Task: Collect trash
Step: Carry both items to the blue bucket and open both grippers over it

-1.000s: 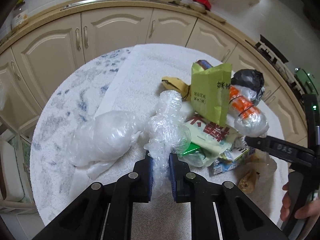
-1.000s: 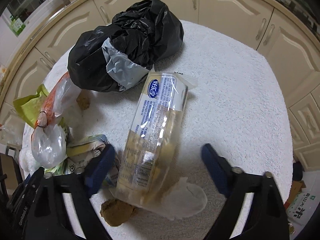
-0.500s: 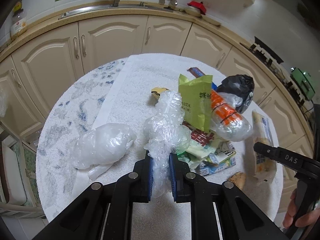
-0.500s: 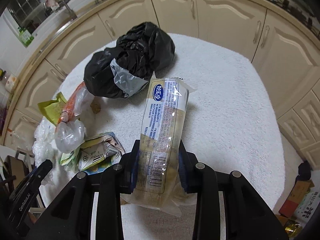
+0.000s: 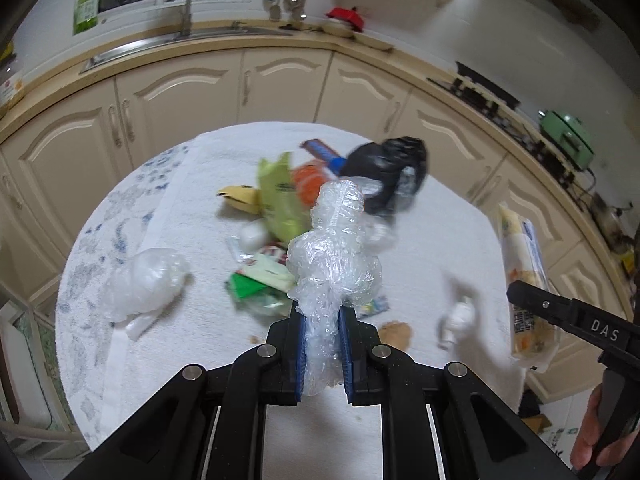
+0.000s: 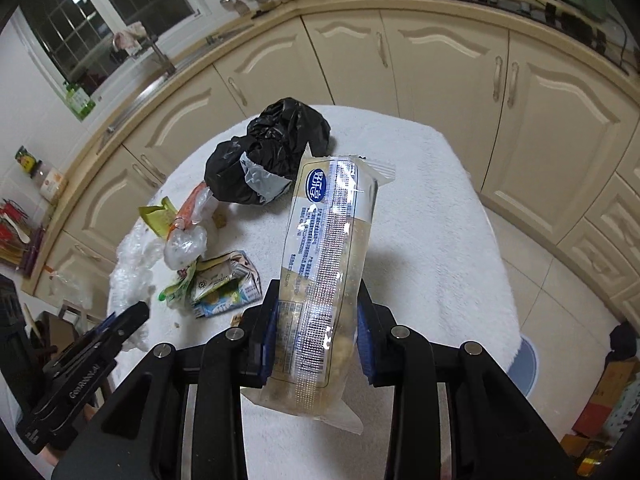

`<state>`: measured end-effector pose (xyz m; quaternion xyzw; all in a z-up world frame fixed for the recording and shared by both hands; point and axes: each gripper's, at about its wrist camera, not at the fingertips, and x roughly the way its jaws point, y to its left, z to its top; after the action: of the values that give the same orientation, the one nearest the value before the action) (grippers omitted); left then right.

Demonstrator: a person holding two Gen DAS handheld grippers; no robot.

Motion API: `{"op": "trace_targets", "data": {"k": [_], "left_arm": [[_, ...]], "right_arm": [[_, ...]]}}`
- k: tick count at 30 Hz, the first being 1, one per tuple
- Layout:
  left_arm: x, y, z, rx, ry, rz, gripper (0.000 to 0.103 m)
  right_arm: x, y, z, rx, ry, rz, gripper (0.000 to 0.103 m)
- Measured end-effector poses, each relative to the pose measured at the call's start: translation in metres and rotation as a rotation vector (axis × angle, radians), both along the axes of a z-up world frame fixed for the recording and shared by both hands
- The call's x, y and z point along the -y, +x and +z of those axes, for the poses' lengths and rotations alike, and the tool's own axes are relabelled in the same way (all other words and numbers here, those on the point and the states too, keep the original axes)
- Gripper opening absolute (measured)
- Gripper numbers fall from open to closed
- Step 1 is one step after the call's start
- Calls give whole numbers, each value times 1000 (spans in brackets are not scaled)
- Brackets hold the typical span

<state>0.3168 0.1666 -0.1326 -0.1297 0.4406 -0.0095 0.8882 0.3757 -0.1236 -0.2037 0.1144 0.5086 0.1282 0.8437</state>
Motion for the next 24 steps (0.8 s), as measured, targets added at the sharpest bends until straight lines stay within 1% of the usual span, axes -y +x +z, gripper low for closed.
{"op": "trace_targets", "data": {"k": [6,13,18,24], "left_arm": [[55,-12,7,10,5,-121,11],[134,-22,9,6,18,-288,11],[191,-24,1,-13,26,-393,11],[257,-19,-17,-59,41,-514,11]], "right_arm": [[36,-32,5,12,5,-65,33],[98,-74,3,11,8,-189,33],[147,-103,-4,-2,11,-291,33],[211,-136,-19,-39,20,-422,33]]}}
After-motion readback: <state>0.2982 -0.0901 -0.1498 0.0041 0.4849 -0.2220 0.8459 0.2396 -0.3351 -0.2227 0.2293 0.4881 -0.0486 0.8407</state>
